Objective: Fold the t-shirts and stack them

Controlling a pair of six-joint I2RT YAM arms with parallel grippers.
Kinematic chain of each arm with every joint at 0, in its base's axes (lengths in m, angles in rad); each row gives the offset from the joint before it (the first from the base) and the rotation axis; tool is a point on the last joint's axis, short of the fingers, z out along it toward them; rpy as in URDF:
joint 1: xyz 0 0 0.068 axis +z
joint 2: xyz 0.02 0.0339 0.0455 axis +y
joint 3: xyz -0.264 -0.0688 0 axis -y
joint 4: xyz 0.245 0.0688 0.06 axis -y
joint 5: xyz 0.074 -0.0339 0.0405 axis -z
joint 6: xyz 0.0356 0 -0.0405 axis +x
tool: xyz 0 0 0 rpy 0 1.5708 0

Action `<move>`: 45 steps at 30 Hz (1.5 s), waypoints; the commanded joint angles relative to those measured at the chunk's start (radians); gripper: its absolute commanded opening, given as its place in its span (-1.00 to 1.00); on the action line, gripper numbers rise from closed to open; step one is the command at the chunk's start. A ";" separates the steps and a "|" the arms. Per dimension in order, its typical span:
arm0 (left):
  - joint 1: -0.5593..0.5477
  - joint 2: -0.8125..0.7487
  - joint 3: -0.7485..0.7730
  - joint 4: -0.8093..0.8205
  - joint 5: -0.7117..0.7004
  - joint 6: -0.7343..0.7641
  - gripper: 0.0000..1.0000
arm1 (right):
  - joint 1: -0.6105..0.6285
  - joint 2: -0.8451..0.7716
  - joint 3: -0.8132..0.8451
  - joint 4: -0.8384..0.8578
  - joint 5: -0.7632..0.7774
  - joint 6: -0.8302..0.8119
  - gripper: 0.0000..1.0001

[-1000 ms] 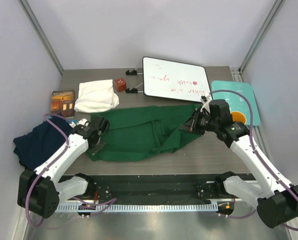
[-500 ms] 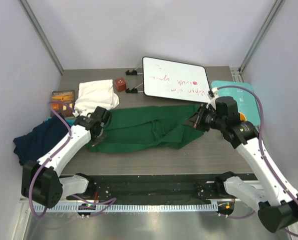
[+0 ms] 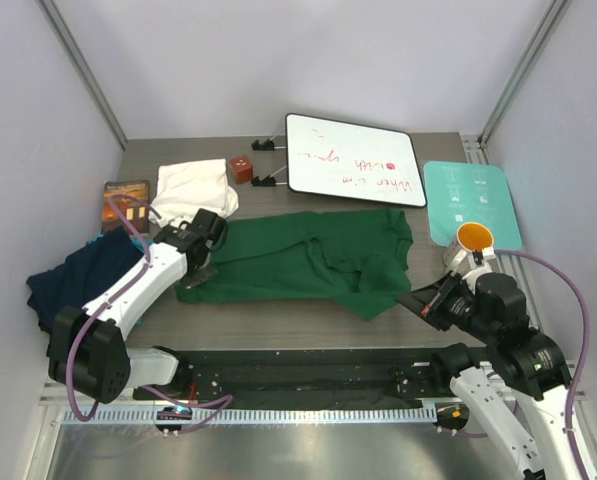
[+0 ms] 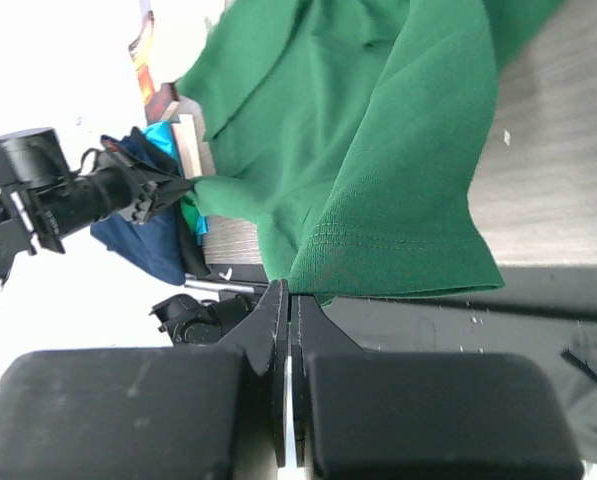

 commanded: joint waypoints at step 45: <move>0.005 0.030 0.123 0.029 -0.099 0.127 -1.00 | -0.168 0.254 0.153 0.018 -0.013 -0.233 -0.98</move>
